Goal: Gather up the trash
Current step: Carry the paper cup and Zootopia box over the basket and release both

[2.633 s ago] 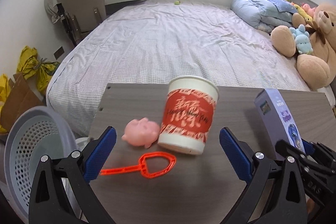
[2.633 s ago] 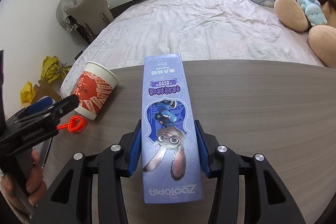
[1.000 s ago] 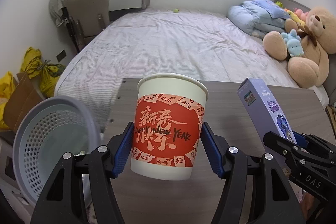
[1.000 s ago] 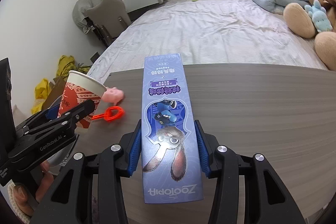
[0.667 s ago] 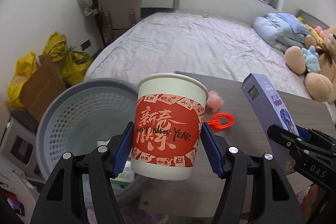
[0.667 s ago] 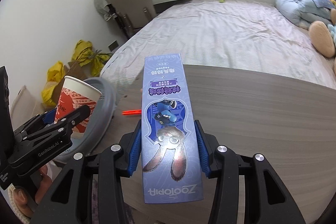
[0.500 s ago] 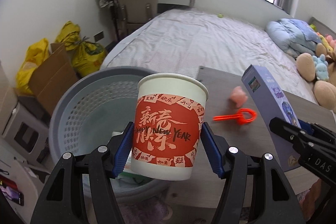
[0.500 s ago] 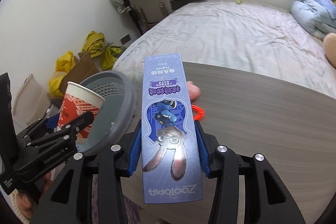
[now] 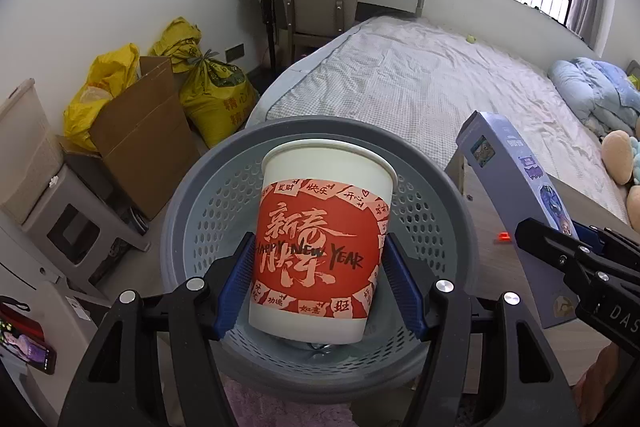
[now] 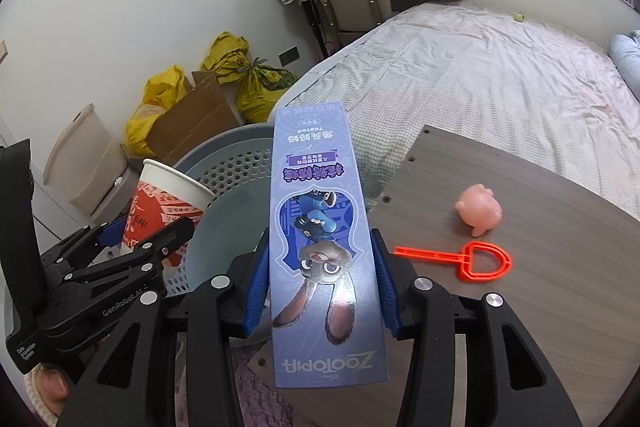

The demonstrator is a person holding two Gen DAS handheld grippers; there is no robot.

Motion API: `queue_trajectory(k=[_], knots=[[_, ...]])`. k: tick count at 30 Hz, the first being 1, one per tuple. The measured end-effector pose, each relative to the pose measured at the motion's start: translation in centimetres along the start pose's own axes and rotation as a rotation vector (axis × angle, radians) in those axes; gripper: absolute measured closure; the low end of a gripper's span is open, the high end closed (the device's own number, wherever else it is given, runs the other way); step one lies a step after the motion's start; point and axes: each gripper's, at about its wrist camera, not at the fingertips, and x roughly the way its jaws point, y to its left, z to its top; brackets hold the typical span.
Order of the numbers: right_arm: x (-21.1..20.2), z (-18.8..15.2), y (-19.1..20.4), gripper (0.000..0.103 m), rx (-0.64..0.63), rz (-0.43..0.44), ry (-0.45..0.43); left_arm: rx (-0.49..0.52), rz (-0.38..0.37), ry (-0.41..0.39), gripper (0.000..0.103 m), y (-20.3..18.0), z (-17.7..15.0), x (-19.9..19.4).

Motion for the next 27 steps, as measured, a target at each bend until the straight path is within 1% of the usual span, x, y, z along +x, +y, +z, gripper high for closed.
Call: queue_trajectory(k=[13,27], knots=[[2.9,1.3,1.7,0.058,-0.034,0.015,0.037,-0.022,0.006,0.038,0.041,1.1,0.6,2.7],[4.9,2.0,2.7,0.058,-0.057,0.029,0.069,-0.052,0.010,0.050,0.040,2.5,0.5,3.4]])
